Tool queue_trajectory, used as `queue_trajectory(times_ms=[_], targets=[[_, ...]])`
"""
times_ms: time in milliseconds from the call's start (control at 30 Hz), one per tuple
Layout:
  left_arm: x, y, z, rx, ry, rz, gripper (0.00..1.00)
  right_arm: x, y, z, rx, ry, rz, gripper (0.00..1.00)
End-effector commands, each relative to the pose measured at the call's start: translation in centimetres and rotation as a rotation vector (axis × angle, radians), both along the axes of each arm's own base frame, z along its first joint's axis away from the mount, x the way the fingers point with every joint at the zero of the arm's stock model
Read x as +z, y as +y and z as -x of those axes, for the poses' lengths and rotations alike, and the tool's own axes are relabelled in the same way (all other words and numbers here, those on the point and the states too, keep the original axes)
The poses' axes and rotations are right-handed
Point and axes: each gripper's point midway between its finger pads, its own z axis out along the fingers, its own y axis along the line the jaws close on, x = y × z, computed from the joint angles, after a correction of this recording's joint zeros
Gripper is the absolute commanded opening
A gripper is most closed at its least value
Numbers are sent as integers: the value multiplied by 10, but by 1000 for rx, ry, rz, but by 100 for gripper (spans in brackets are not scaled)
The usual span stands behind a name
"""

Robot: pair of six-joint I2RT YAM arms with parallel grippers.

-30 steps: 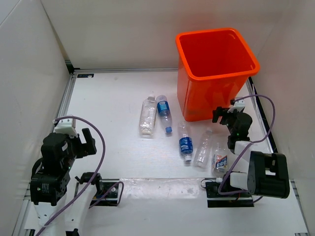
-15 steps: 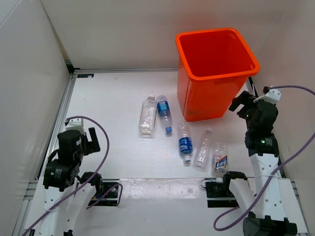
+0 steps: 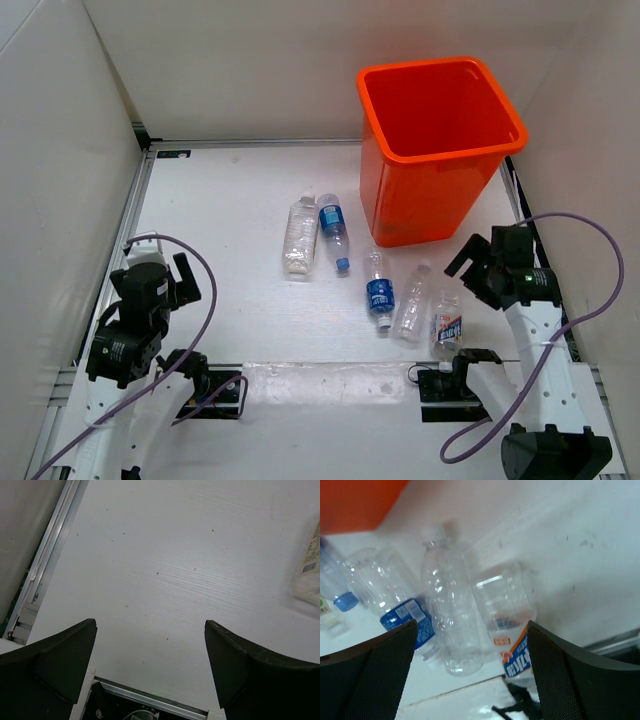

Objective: Put the plastic bottles in the bin

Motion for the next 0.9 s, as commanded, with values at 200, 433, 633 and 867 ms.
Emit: queue_trajectory(times_ms=[200, 433, 633, 867], targets=[[1, 3, -5, 73, -41, 45, 99, -58, 28, 61, -82, 337, -150, 90], [-10, -5, -8, 56, -10, 73, 99, -73, 36, 63, -137, 447, -102, 90], [-9, -1, -5, 77, -32, 77, 99, -74, 29, 59, -171, 517, -6, 90], [-7, 0, -4, 80, -48, 79, 99, -49, 24, 51, -149, 421, 70, 90]])
